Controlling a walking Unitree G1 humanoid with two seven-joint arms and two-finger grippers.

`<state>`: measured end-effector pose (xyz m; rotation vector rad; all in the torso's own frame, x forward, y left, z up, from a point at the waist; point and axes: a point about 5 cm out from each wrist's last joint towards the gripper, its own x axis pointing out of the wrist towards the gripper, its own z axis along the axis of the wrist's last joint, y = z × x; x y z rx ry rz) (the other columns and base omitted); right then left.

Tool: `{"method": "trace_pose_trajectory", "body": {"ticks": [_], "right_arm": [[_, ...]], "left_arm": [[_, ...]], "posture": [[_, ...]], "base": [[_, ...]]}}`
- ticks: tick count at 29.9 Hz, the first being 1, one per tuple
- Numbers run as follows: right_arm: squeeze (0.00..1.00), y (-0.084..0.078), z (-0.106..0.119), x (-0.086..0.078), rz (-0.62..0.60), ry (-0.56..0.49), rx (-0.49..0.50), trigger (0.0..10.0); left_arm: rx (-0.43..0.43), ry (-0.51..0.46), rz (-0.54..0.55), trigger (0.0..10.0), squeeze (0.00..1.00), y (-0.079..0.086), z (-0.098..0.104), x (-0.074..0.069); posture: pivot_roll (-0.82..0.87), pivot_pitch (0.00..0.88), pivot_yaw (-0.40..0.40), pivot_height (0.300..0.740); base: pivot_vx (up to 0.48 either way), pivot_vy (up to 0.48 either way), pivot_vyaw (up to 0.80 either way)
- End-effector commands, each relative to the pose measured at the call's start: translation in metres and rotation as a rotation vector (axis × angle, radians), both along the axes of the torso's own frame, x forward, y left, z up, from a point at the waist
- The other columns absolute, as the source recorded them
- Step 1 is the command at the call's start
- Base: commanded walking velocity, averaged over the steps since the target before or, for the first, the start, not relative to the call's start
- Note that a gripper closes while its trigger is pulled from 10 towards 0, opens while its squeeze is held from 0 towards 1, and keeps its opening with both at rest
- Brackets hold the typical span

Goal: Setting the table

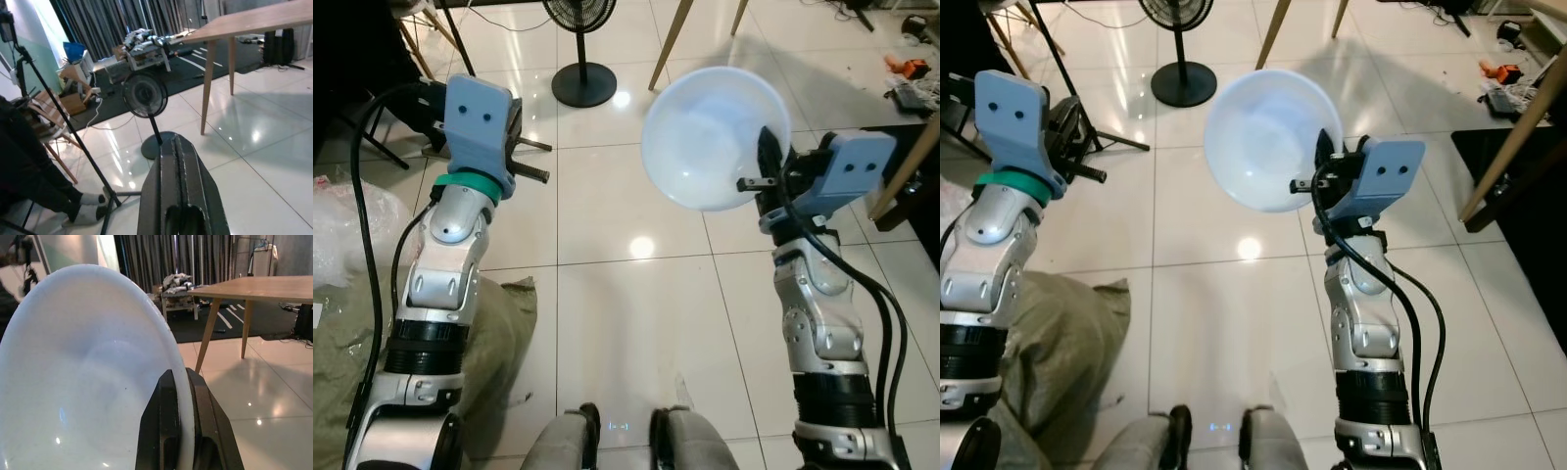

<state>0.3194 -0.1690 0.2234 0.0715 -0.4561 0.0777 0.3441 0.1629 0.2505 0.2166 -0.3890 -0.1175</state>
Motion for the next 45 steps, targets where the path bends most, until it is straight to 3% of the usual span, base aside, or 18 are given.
{"method": "trace_pose_trajectory", "body": {"ticks": [1, 14, 29, 45], "right_arm": [[0.0, -0.0059, -0.001, -0.0013, -0.02, -0.002, 0.01, 10.0], [0.0, -0.0054, -0.0006, -0.0004, -0.015, -0.002, 0.012, 10.0], [0.0, -0.0042, 0.0003, 0.001, -0.007, -0.005, 0.01, 10.0], [0.0, -0.0026, 0.0008, 0.0013, -0.003, -0.009, 0.001, 10.0]], "left_arm": [[0.0, 0.012, -0.006, 10.0, 0.0, -0.0001, -0.0035, -0.0005], [0.0, 0.01, -0.011, 10.0, 0.0, -0.0008, -0.0036, -0.0005], [0.0, 0.006, -0.013, 10.0, 0.0, -0.001, -0.0031, -0.0003], [-0.003, 0.004, -0.01, 10.0, 0.0, -0.0008, -0.0024, -0.0005]], "posture": [[-0.04, 0.147, 0.111, 0.74], [-0.04, 0.137, 0.108, 0.74], [-0.04, 0.127, 0.107, 0.74], [-0.03, 0.135, 0.107, 0.74]], "base": [[0.465, 0.0, 0.0], [0.464, 0.0, 0.0], [0.463, 0.0, -0.69], [0.462, 0.0, 0.0]]}}
